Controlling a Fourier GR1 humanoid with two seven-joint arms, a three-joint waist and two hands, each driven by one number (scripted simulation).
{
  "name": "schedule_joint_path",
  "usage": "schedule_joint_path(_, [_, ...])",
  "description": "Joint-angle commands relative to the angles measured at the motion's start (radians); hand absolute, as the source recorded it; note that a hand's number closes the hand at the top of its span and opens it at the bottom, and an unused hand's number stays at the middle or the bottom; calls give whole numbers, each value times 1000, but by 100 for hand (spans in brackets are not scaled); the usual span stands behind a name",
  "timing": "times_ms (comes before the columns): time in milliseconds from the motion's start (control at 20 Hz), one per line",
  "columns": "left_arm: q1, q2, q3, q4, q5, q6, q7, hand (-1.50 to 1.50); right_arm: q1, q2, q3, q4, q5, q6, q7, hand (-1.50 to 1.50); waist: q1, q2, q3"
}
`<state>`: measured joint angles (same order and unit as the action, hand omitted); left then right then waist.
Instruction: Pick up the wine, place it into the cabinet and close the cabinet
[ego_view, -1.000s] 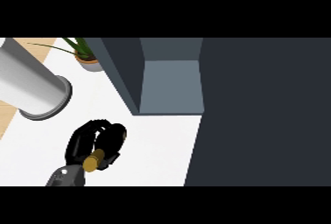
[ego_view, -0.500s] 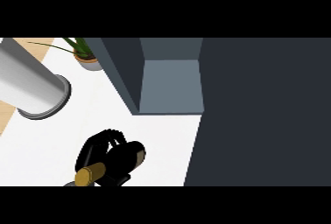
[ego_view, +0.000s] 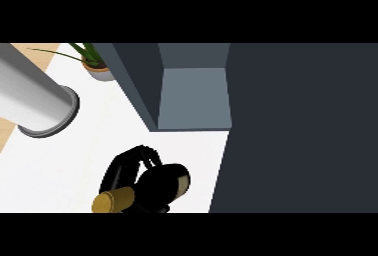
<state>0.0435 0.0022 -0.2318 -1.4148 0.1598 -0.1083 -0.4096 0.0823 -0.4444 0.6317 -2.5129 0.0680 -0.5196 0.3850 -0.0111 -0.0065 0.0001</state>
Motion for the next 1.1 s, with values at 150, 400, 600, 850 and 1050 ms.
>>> schedule_joint_path(150, [-60,-2,-114,-97,-3,229,80,150,58,-54,-15,-225,19,3,78,-150,-4,1,0])
schedule_joint_path(400, [-173,-2,-110,-43,-49,360,110,150,103,-87,-54,-233,-36,29,35,-150,-12,2,0])
schedule_joint_path(600, [-212,0,-26,39,-55,299,89,150,96,-88,-78,-264,-45,23,64,-150,-10,4,-1])
schedule_joint_path(850, [-337,-2,-17,120,-80,330,110,150,110,-66,-57,-223,-48,26,1,-150,-9,5,-1])
schedule_joint_path(1050, [-442,-2,24,273,-42,320,83,150,156,-78,-56,-221,-66,46,-30,-150,-20,7,-1])
